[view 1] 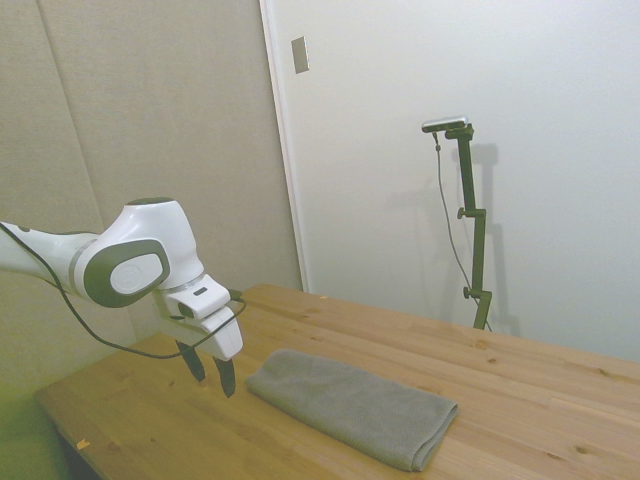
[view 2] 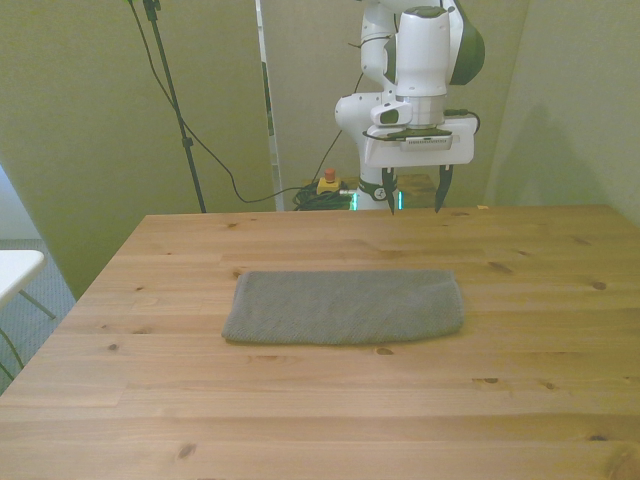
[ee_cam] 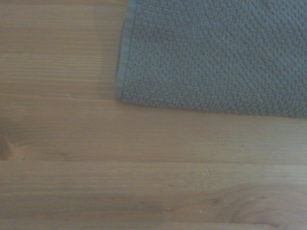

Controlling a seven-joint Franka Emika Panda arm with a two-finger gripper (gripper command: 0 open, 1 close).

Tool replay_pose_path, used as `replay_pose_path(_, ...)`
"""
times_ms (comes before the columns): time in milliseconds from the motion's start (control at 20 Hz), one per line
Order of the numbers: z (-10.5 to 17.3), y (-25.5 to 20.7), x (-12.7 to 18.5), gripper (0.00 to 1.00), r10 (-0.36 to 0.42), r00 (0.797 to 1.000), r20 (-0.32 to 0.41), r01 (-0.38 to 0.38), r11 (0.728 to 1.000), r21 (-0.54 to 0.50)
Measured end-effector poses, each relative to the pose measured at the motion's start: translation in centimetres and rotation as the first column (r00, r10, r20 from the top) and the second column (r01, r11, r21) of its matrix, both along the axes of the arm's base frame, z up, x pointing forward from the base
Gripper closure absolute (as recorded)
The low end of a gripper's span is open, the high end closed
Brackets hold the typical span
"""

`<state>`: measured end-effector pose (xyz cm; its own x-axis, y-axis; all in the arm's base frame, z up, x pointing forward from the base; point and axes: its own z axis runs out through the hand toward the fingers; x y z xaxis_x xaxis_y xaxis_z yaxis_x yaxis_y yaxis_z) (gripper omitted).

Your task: Fold the towel

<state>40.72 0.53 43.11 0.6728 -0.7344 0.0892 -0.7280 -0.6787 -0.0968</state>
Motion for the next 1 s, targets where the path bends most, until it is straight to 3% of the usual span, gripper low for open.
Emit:
replay_pose_path(250,0.4,0.1,0.4,0.00,0.008,1.000,0.008,-0.009,1.000,0.016)
replay_pose_path(450,1.0,1.2,2.5,0.00,0.012,1.000,0.027,-0.012,1.000,-0.009)
replay_pose_path(750,-0.6,5.2,8.7,0.00,-0.078,0.996,0.045,0.084,0.982,-0.167)
replay_pose_path(1000,-2.9,9.6,13.3,0.00,-0.064,0.996,0.066,0.081,0.949,-0.305)
